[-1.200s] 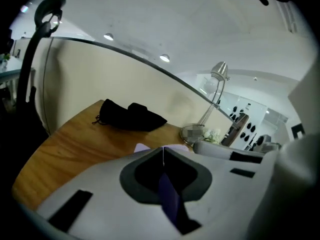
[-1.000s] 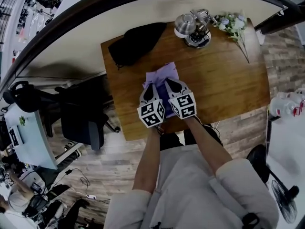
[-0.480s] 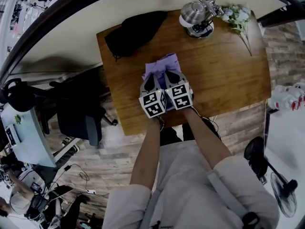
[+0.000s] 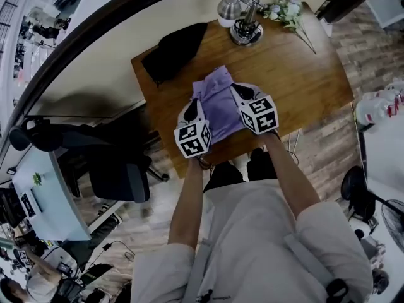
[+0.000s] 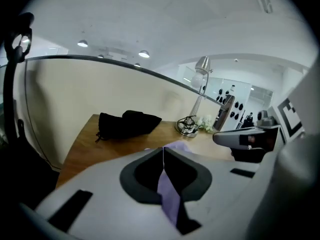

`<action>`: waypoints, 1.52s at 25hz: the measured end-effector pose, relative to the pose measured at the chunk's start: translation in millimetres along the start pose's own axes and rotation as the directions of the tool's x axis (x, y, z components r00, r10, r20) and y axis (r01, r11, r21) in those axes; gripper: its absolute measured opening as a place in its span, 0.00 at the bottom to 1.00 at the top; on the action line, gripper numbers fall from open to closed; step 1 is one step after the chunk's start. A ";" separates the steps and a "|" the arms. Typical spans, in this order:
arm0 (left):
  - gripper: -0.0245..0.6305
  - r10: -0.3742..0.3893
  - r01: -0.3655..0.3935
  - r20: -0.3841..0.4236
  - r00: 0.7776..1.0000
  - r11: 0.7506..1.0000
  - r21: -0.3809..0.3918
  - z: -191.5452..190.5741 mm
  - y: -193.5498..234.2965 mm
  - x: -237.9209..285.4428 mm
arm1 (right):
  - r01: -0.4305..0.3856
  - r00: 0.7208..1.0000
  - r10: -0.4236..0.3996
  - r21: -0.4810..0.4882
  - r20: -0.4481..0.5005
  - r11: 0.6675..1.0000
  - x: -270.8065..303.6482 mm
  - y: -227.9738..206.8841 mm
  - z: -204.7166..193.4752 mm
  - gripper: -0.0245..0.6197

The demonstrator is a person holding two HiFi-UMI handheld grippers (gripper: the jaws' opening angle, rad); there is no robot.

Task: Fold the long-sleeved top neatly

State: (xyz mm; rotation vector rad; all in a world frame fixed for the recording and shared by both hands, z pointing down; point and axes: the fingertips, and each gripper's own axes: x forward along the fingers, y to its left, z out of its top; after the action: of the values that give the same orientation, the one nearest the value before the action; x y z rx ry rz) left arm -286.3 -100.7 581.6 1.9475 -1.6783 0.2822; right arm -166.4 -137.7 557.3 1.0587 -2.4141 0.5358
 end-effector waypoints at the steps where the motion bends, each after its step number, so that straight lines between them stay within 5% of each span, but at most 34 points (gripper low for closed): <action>1: 0.07 -0.010 0.010 0.006 1.000 1.000 0.012 0.8 0.9 -8.8 | -0.008 1.000 0.008 -0.007 -0.003 1.000 -9.7 1.8 -1.5 0.04; 11: 0.07 -0.007 0.006 0.006 1.000 0.995 0.100 -3.1 -31.6 -88.1 | -0.133 0.991 0.132 -0.010 -0.027 0.991 -101.7 23.9 -33.6 0.05; 23: 0.07 0.075 -0.078 0.037 0.996 0.994 0.080 -33.1 -123.0 -153.9 | -0.185 0.982 0.184 0.025 0.049 0.982 -194.3 41.8 -71.2 0.05; 28: 0.07 0.107 -0.111 0.053 0.993 0.992 0.065 -45.2 -141.6 -178.1 | -0.203 0.977 0.202 -0.002 0.064 0.979 -218.6 50.0 -82.9 0.05; 33: 0.07 0.130 -0.130 0.059 0.990 0.992 -0.005 -63.3 -152.3 -189.7 | -0.198 0.973 0.186 0.077 0.139 0.977 -232.8 47.2 -88.6 0.04; 38: 0.07 0.132 -0.132 0.066 0.989 0.991 0.007 -72.8 -167.6 -198.8 | -0.214 0.972 0.211 0.019 0.103 0.977 -240.4 55.3 -103.5 0.04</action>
State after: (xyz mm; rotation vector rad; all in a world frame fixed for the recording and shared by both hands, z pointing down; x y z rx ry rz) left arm -150.9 117.8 499.1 1.8753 -1.8556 0.2800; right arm -37.6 90.5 503.3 0.8617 -2.6342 0.6044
